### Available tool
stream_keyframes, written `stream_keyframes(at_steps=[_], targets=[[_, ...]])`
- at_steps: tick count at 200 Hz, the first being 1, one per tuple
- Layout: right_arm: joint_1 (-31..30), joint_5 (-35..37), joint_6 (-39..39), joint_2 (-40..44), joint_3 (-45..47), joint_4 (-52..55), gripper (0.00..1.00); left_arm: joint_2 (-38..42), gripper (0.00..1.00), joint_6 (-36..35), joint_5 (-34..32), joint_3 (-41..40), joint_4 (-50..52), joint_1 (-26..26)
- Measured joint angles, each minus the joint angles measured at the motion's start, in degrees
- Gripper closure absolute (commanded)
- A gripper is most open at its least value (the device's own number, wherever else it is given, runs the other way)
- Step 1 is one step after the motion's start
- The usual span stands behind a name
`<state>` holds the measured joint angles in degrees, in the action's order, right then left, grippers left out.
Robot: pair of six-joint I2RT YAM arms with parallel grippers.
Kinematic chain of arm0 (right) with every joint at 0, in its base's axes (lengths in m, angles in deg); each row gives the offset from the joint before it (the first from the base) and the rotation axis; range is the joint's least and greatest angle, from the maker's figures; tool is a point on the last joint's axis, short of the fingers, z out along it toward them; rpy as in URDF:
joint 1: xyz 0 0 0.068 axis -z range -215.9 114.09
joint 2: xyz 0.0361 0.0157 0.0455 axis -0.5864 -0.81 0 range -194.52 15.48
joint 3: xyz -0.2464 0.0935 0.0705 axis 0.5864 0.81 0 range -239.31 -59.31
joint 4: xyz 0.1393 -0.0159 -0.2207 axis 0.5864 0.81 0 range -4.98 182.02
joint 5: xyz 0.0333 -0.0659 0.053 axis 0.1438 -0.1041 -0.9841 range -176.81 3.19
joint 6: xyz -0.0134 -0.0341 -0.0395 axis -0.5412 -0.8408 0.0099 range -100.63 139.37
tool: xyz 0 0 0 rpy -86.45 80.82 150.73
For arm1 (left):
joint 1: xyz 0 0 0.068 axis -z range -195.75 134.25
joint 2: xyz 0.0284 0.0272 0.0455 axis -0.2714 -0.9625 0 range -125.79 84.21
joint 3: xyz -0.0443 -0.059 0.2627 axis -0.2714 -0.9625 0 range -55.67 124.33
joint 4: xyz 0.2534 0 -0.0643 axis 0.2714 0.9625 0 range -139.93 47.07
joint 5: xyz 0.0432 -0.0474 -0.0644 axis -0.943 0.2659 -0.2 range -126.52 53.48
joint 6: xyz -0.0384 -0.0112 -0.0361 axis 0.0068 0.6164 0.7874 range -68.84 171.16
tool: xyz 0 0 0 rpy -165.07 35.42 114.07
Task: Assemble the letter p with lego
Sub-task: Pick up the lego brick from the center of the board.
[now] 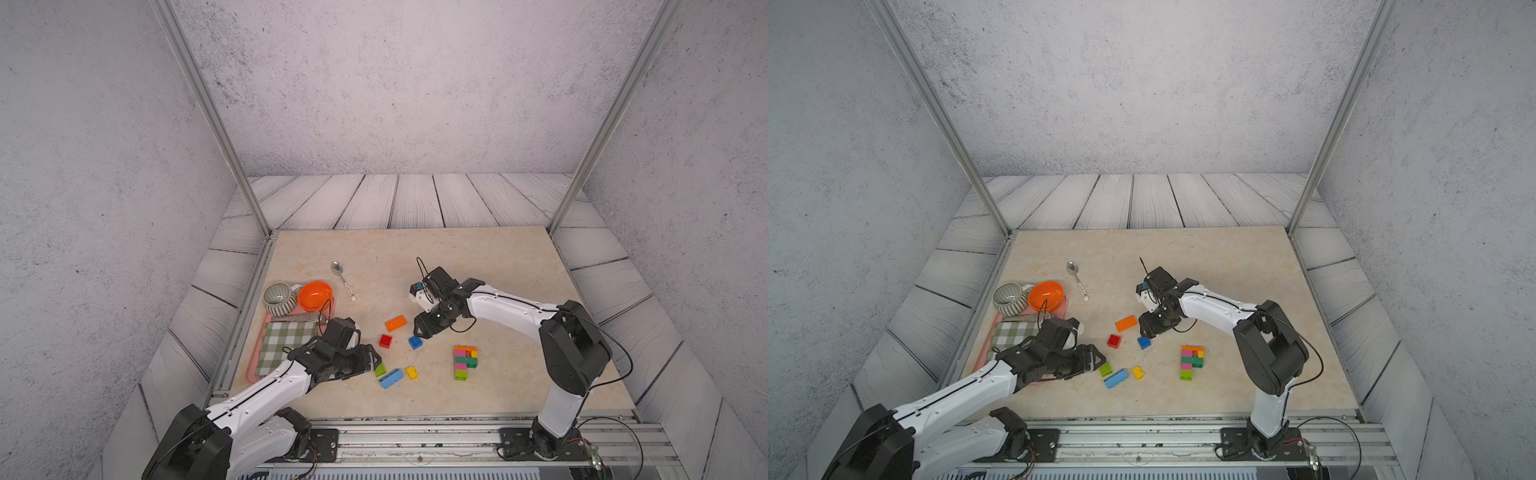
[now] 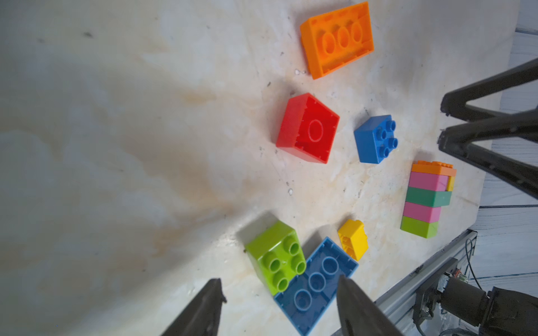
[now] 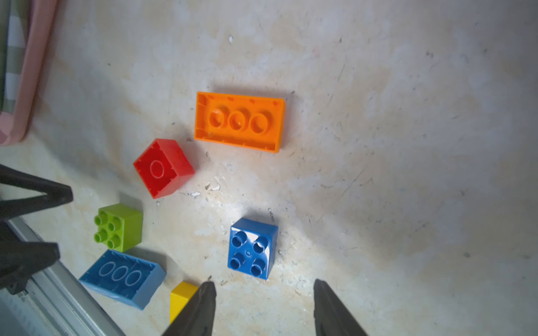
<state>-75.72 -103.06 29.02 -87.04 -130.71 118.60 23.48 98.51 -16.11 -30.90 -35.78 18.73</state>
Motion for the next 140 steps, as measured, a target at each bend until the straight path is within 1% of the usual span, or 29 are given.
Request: stream_keyframes(at_steps=[11, 25, 52, 98, 119, 140], targets=[[0.0, 0.5, 0.6, 0.0, 0.3, -0.7, 0.38, -1.2, 0.33, 0.7, 0.2, 0.0, -1.3, 0.7], [0.0, 1.5, 1.7, 1.0, 1.7, -1.7, 0.37, -2.8, 0.33, 1.3, 0.6, -0.2, -3.2, 1.2], [0.0, 2.5, 4.6, 5.7, 6.2, -3.4, 0.35, -5.6, 0.33, 2.5, 0.9, -0.6, -6.1, 2.2], [-0.7, 3.0, 9.0, 12.9, 10.5, -5.9, 0.32, -8.9, 0.32, 4.1, 1.1, -0.6, -10.1, 4.4], [-3.1, 4.3, 11.1, 13.8, 11.2, -6.4, 0.31, -7.8, 0.31, 4.3, 0.1, -0.6, -9.5, 4.5], [-8.1, 7.1, 13.4, 13.6, 11.0, -6.3, 0.29, -2.3, 0.28, 4.1, -3.2, -0.6, -5.2, 3.8]])
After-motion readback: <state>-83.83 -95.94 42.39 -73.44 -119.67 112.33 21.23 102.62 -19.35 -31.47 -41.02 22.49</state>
